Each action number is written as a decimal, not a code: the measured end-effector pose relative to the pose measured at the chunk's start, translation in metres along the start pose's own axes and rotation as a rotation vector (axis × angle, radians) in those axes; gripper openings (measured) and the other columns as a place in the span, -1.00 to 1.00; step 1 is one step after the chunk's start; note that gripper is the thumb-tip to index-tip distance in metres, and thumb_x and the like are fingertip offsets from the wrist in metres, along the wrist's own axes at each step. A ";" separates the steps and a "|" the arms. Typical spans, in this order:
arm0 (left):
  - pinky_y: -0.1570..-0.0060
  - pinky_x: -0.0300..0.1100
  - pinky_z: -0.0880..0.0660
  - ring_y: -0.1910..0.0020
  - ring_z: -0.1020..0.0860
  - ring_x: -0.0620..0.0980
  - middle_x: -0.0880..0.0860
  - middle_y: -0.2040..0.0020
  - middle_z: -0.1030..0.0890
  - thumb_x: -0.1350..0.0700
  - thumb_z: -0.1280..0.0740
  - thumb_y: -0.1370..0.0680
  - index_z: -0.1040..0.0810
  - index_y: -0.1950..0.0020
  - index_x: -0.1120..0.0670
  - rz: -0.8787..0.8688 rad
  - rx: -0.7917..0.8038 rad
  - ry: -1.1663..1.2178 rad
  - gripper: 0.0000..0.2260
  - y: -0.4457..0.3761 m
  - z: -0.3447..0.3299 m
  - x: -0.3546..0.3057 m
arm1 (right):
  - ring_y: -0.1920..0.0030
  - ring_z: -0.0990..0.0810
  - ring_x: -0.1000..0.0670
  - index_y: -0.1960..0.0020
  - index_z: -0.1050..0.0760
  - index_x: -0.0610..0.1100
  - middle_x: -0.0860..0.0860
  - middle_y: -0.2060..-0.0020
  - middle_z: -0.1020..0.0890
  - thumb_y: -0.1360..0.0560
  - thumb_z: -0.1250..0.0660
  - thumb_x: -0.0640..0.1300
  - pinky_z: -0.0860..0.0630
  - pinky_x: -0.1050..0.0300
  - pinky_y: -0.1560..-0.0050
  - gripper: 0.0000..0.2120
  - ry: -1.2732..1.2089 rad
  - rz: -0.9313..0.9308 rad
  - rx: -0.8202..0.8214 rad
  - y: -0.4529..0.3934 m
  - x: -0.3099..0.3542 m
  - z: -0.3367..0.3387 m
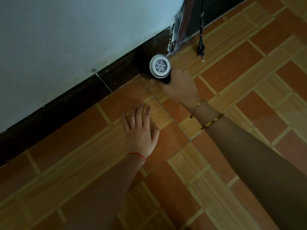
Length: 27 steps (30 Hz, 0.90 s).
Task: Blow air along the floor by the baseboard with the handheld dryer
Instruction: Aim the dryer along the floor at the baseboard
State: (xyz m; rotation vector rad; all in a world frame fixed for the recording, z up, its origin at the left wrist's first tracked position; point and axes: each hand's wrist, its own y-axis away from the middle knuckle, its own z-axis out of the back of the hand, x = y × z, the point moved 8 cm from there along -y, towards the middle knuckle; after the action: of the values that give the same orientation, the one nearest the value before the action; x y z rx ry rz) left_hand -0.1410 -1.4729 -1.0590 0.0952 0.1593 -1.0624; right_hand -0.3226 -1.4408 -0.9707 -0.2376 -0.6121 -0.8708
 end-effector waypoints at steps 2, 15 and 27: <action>-0.50 0.34 -0.09 -0.52 -0.26 0.18 0.13 -0.54 -0.31 -0.11 -0.11 -0.58 -0.29 -0.55 0.07 0.004 0.006 0.005 -0.44 0.000 0.000 0.001 | 0.06 -0.63 -0.10 -0.19 -0.50 -0.11 -0.05 0.05 -0.67 -0.46 -0.33 0.25 -0.49 0.05 0.21 -0.50 0.043 -0.015 -0.022 0.001 0.002 0.000; -0.52 0.31 -0.06 -0.55 -0.22 0.15 0.10 -0.56 -0.29 -0.12 -0.07 -0.58 -0.30 -0.55 0.04 -0.009 0.019 0.087 -0.45 0.001 0.001 0.002 | -0.09 -0.60 -0.03 -0.33 -0.43 -0.07 0.00 -0.11 -0.64 -0.48 -0.36 0.19 -0.53 0.10 0.01 -0.47 0.016 0.133 0.144 0.035 0.031 -0.018; -0.49 0.33 -0.08 -0.47 -0.27 0.21 0.17 -0.49 -0.36 -0.13 -0.10 -0.57 -0.27 -0.54 0.04 0.161 -0.033 0.006 -0.44 0.054 0.019 0.077 | 0.01 -0.64 -0.09 -0.25 -0.49 -0.13 -0.07 -0.01 -0.68 -0.46 -0.38 0.19 -0.55 0.04 0.17 -0.50 0.002 0.028 0.000 0.054 0.043 -0.032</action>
State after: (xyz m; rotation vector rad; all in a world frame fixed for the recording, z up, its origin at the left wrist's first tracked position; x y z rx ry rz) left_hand -0.0550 -1.5162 -1.0538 0.0798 0.1714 -0.8991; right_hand -0.2467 -1.4478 -0.9681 -0.2452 -0.6056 -0.8437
